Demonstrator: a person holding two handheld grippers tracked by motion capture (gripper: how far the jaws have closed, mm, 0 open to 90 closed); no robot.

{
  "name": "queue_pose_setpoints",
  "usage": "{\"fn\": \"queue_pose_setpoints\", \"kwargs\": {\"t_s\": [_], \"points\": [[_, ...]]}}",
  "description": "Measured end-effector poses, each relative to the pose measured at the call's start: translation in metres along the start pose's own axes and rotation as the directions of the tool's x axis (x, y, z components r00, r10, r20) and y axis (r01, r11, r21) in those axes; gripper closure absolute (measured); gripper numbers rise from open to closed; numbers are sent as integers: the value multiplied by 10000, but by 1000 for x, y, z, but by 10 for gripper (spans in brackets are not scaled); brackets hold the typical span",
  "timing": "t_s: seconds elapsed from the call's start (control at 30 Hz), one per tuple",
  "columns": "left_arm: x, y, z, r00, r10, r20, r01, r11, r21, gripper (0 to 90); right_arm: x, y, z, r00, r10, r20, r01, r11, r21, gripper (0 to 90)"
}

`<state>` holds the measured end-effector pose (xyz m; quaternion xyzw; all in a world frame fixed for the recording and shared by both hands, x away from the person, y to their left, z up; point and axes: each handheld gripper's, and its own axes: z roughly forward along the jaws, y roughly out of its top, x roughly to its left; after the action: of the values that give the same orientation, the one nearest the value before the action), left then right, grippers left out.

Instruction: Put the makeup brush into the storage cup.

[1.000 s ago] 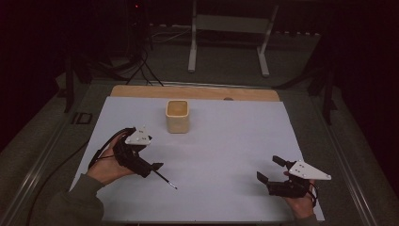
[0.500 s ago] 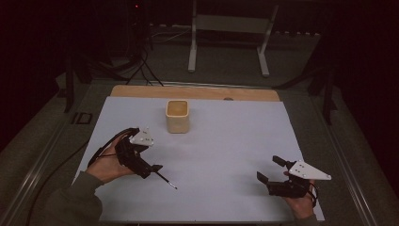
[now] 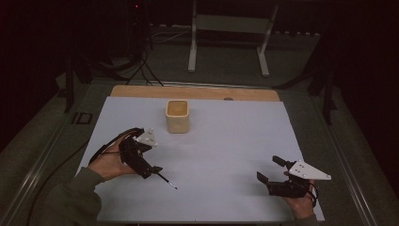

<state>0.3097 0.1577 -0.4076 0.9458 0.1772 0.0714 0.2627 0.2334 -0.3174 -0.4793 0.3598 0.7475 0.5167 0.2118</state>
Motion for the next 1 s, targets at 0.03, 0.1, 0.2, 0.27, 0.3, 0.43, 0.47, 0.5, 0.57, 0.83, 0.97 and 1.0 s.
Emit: {"fn": "queue_pose_setpoints", "kwargs": {"t_s": [0.03,0.1,0.2,0.27,0.3,0.43,0.47,0.5,0.57,0.83,0.97,1.0], "points": [[0,0,0,10000,0,0,0,10000,0,51,0,0,0,10000,0,0,0,10000,0,111],[0,1,0,10000,17,10,-17,10000,61,51,0,0,0,10000,-3,1,3,10000,6,111],[0,1,3,9999,93,47,-94,9998,193,53,0,0,0,10000,-12,-16,12,10000,1,111],[0,1,4,9999,79,68,-80,9997,220,53,0,0,0,10000,-31,-13,31,10000,11,111],[0,1,5,9999,69,78,-71,9997,254,53,0,0,0,10000,-31,-13,31,10000,11,111],[1,1,8,9999,73,94,-76,9993,359,52,0,0,0,10000,-12,-17,12,10000,22,111],[1,2,9,9999,93,104,-97,9990,426,52,0,0,0,10000,-18,-23,18,10000,23,111],[2,2,10,9999,107,126,-113,9988,479,52,0,0,0,10000,-18,-23,18,10000,23,111],[2,2,10,9998,113,139,-120,9985,532,52,0,0,0,10000,-20,-29,20,10000,25,111],[2,1,24,9995,221,239,-247,9931,1148,52,0,0,0,10000,-38,-32,38,10000,24,112],[3,0,30,9993,238,305,-280,9890,1455,52,0,0,0,10000,-44,-29,44,10000,30,112],[3,0,31,9993,217,318,-263,9882,1509,52,0,0,0,10000,-37,-35,37,10000,24,111]]}}
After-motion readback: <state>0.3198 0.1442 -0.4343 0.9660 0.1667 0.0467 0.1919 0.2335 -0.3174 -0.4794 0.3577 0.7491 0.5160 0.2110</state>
